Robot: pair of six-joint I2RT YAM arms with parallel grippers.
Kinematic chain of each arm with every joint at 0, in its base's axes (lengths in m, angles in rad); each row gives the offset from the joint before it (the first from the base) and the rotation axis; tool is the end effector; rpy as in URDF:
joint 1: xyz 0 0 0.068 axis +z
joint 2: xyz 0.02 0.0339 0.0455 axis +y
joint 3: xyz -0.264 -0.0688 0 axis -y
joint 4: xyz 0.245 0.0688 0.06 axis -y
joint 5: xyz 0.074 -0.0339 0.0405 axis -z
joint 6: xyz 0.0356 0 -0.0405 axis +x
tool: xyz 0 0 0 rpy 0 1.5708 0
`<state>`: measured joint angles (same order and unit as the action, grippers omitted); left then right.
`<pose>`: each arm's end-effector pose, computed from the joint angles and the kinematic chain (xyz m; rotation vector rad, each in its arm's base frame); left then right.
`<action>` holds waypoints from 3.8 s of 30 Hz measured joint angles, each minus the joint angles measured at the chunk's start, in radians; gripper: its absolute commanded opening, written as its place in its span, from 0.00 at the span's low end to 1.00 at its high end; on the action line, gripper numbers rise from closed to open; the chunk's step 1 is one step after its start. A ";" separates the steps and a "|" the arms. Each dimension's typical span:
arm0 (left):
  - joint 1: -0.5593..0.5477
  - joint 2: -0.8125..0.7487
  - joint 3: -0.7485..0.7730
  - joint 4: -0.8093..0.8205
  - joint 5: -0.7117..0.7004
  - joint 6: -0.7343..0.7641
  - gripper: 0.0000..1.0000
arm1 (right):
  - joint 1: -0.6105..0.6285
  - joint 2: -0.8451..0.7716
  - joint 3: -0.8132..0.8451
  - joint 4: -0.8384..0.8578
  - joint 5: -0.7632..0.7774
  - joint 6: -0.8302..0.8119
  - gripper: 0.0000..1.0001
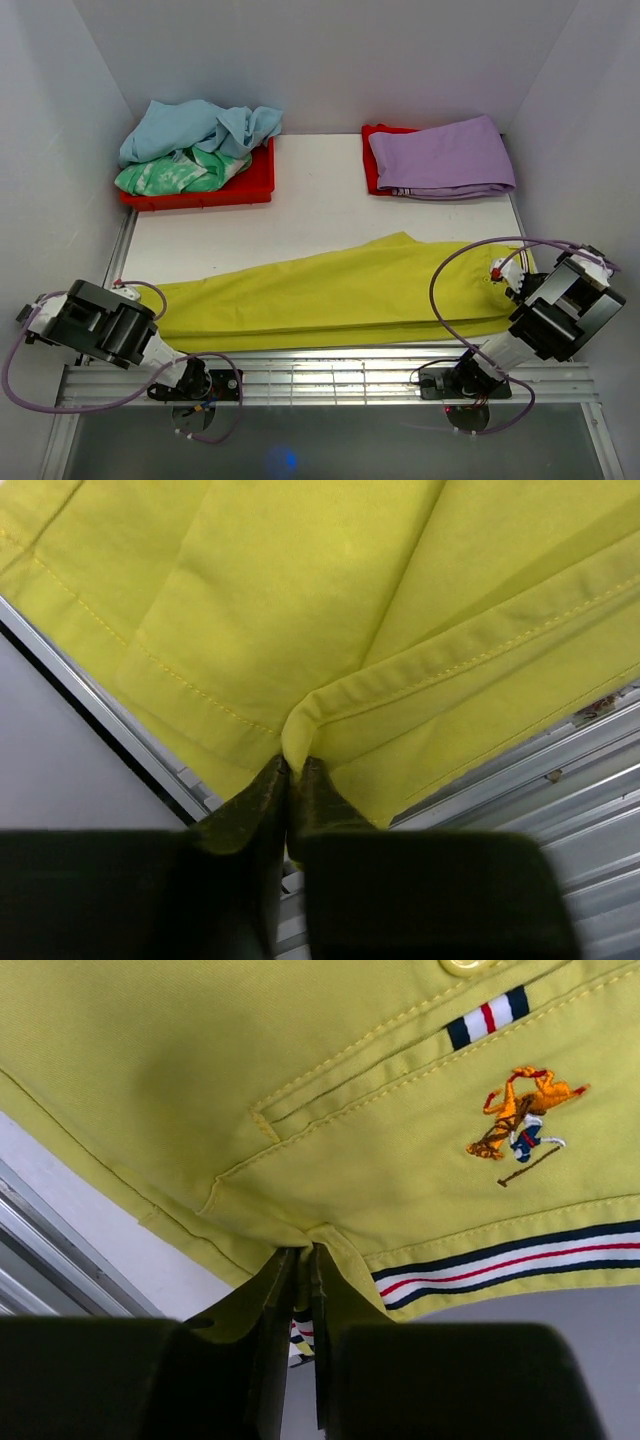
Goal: Fold and stack the trousers
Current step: Fold the trousers
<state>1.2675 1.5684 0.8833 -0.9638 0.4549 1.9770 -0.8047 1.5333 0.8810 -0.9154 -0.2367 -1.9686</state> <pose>0.0862 0.2232 0.1633 0.9091 2.5239 -0.0727 0.1735 -0.1683 0.1677 -1.5987 2.4288 0.0589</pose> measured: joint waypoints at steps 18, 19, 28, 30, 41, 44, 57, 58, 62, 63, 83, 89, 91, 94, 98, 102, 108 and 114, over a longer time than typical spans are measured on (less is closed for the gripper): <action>-0.002 -0.074 0.301 -0.333 0.261 0.003 0.91 | 0.069 0.018 0.356 -0.138 -0.114 0.137 0.92; 0.000 -0.077 0.293 -0.338 0.267 0.003 0.91 | 0.083 0.008 0.371 -0.158 -0.130 0.147 0.92; 0.000 -0.161 0.220 -0.367 0.303 0.005 0.85 | 0.320 -0.078 0.398 -0.259 -0.261 0.332 0.91; -0.001 -0.171 0.225 -0.371 0.329 -0.007 0.83 | 0.383 -0.079 0.385 -0.231 -0.266 0.404 0.82; -0.295 -0.042 0.183 -0.263 0.176 -0.455 0.57 | 0.718 -0.072 0.110 0.061 -0.114 0.752 0.68; -0.389 -0.037 0.109 -0.195 0.093 -0.598 0.50 | 0.725 -0.019 0.102 0.126 -0.047 0.798 0.66; -0.561 0.135 0.310 -0.161 0.050 -0.961 0.64 | 0.690 0.150 0.136 0.242 0.136 0.937 0.62; -0.552 0.131 0.333 -0.183 0.052 -0.955 0.66 | 0.684 0.156 0.142 0.241 0.141 0.947 0.62; -0.504 0.089 0.361 -0.278 0.040 -0.884 0.71 | 0.650 0.164 0.152 0.242 0.158 0.974 0.62; -0.492 0.076 0.357 -0.298 0.030 -0.862 0.72 | 0.644 0.164 0.154 0.240 0.161 0.977 0.62; -0.746 0.108 0.071 -0.089 -0.166 -1.109 0.39 | 0.883 0.090 0.181 0.168 -0.022 1.156 0.61; -0.875 0.301 0.290 -0.137 -0.173 -1.310 0.37 | 0.888 0.229 0.223 0.249 0.022 1.212 0.60; -0.908 0.353 0.370 -0.143 -0.158 -1.361 0.39 | 0.888 0.260 0.263 0.247 0.041 1.231 0.60; -0.938 0.404 0.475 -0.110 -0.108 -1.406 0.49 | 0.888 0.294 0.309 0.254 0.064 1.248 0.60; -0.944 0.411 0.544 -0.054 -0.047 -1.413 0.62 | 0.888 0.304 0.327 0.270 0.062 1.247 0.60; -0.900 0.343 0.541 -0.077 -0.011 -1.372 0.70 | 0.895 0.256 0.327 0.243 0.011 1.247 0.61; -0.723 0.234 0.551 -0.154 0.001 -1.213 0.77 | 0.956 0.101 0.327 0.196 -0.075 1.247 0.62; -0.611 0.246 0.552 -0.186 -0.072 -1.014 0.79 | 0.981 0.089 0.328 0.140 -0.118 1.251 0.63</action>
<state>0.6563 1.8145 1.4357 -1.1500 0.3828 0.9630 0.1761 1.6222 1.2091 -0.7750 -0.3550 -0.7174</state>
